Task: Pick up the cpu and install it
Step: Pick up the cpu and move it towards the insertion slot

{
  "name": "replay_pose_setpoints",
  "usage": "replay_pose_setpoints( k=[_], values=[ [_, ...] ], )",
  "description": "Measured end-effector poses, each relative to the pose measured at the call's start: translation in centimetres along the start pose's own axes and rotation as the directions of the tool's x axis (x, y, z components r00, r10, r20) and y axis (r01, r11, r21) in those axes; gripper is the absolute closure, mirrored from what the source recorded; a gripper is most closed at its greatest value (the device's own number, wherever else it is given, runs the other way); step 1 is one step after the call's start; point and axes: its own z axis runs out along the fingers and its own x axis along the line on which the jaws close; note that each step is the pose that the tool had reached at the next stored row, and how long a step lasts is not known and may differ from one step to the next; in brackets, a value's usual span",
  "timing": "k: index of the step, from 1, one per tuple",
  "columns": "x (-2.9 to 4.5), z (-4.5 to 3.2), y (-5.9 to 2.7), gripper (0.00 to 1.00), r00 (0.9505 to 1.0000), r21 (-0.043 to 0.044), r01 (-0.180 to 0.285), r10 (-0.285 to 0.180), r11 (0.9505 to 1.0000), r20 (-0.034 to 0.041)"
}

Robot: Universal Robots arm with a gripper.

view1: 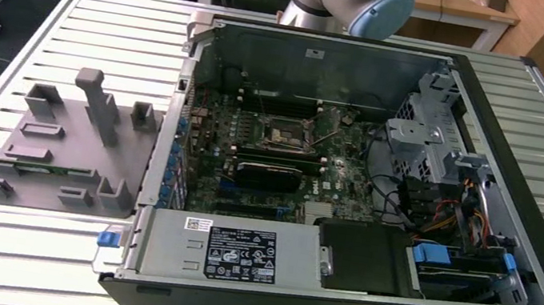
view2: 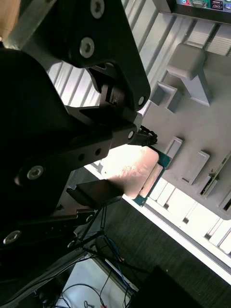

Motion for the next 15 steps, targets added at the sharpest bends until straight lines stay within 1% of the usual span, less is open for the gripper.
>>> replay_pose_setpoints(
  k=[15],
  values=[
    [0.16, -1.68, 0.05, 0.47, 1.0000, 0.0000, 0.000, 0.000, 1.0000, 0.0067]
  ],
)
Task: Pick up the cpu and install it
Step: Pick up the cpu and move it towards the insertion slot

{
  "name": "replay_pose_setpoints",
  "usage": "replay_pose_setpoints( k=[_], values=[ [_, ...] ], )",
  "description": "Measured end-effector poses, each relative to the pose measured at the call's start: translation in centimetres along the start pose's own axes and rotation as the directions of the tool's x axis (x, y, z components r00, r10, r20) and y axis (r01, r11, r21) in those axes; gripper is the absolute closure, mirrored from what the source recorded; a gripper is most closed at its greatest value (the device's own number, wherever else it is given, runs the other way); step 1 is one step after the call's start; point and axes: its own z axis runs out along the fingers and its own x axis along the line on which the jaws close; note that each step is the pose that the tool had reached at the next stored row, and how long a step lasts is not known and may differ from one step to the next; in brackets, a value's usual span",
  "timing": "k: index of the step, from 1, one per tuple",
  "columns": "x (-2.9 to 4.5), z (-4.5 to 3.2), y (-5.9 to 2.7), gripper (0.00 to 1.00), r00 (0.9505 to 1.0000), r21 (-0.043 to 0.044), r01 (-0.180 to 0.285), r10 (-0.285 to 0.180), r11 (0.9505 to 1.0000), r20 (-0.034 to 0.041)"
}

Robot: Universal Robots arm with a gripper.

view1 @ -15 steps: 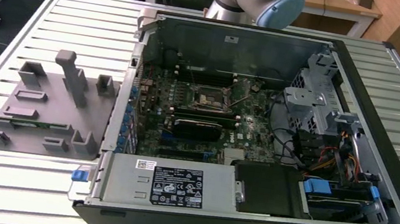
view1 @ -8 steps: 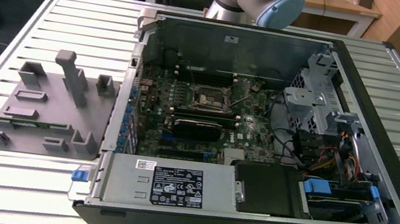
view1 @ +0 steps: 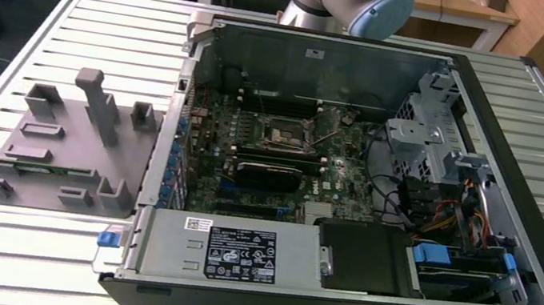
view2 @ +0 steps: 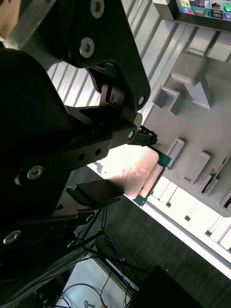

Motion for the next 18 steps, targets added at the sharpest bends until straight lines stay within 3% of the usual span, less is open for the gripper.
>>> replay_pose_setpoints(
  k=[18],
  values=[
    [0.12, -2.48, 0.07, 0.47, 1.0000, -0.0001, 0.000, 0.000, 1.0000, 0.0079]
  ],
)
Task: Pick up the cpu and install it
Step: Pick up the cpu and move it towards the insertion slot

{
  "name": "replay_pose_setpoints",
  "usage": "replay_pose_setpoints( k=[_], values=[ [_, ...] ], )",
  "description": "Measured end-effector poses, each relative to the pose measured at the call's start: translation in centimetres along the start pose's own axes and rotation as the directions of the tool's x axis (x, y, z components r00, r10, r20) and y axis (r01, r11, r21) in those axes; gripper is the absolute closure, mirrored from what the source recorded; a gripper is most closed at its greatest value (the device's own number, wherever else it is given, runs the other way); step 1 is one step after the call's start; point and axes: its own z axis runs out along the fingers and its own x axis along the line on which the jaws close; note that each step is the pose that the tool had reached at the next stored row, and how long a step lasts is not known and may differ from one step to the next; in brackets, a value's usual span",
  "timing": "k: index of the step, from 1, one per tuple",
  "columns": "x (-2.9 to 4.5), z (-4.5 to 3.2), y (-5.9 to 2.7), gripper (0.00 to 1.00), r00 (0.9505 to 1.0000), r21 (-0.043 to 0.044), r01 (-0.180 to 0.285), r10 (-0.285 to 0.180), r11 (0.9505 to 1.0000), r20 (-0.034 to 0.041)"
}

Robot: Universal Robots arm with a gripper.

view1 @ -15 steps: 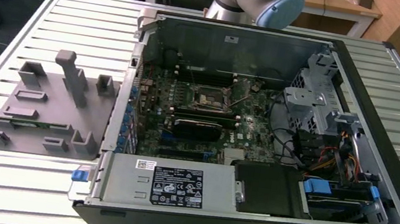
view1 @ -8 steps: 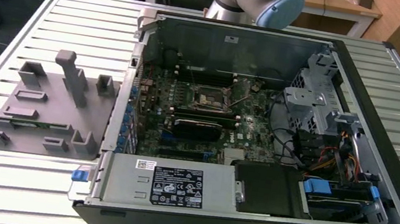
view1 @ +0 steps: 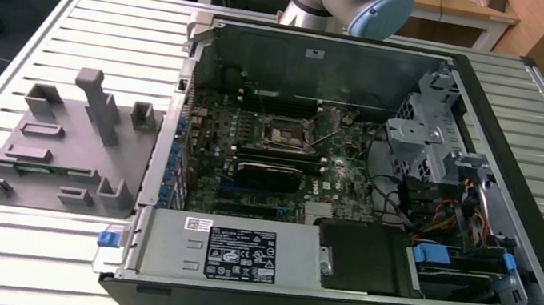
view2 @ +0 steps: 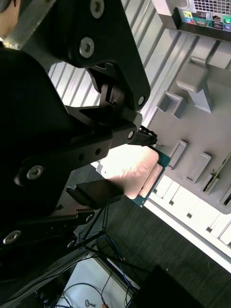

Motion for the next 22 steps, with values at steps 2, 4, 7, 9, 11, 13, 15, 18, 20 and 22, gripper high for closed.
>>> replay_pose_setpoints(
  k=[2, 4, 7, 9, 11, 13, 15, 18, 20, 22],
  values=[
    [0.01, -0.28, 0.01, 0.47, 1.0000, 0.0000, 0.000, 0.000, 1.0000, 0.0008],
    [0.02, -0.55, 0.02, 0.47, 1.0000, 0.0000, 0.000, 0.000, 1.0000, 0.0017],
    [0.03, -0.97, 0.03, 0.47, 1.0000, 0.0000, 0.000, 0.000, 1.0000, 0.0029],
    [0.05, -1.23, 0.04, 0.47, 1.0000, 0.0000, 0.000, 0.000, 1.0000, 0.0038],
    [0.06, -1.51, 0.05, 0.47, 1.0000, 0.0000, 0.000, 0.000, 1.0000, 0.0048],
    [0.07, -1.80, 0.06, 0.47, 1.0000, 0.0000, 0.000, 0.000, 1.0000, 0.0057],
    [0.08, -2.08, 0.07, 0.47, 1.0000, 0.0000, 0.000, 0.000, 1.0000, 0.0065],
    [0.09, -2.50, 0.08, 0.47, 1.0000, 0.0000, 0.000, 0.000, 1.0000, 0.0076],
    [0.09, -2.90, 0.09, 0.47, 1.0000, -0.0001, 0.000, 0.000, 1.0000, 0.0083],
    [0.09, -3.31, 0.10, 0.47, 1.0000, -0.0001, 0.000, 0.000, 1.0000, 0.0089]
  ],
)
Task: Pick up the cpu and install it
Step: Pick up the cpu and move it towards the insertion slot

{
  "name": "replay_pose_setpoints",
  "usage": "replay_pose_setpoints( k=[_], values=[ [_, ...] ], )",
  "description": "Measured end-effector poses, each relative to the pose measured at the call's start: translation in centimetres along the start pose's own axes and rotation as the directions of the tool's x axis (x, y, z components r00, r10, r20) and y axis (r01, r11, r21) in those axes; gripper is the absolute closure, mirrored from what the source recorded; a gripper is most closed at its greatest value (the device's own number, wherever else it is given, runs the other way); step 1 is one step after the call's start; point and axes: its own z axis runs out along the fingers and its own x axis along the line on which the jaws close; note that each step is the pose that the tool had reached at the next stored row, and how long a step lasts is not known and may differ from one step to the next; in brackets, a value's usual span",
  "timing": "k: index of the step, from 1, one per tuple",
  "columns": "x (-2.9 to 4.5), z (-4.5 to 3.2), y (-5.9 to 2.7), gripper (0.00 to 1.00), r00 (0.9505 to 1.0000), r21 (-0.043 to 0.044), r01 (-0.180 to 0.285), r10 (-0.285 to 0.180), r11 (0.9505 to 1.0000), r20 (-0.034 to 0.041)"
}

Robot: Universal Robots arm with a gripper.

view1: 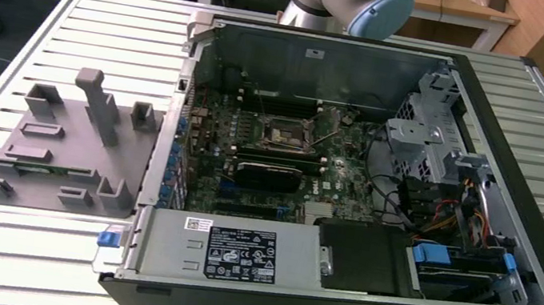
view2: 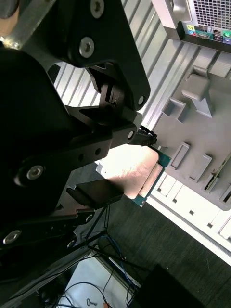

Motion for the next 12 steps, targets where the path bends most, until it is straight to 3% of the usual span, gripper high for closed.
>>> replay_pose_setpoints(
  k=[5, 12],
  values=[
    [-0.17, -0.34, 0.02, 0.47, 1.0000, -0.0002, 0.000, 0.000, 1.0000, 0.0005],
    [-1.95, -0.25, 0.02, 0.47, 1.0000, -0.0010, 0.000, 0.000, 1.0000, 0.0006]
  ],
)
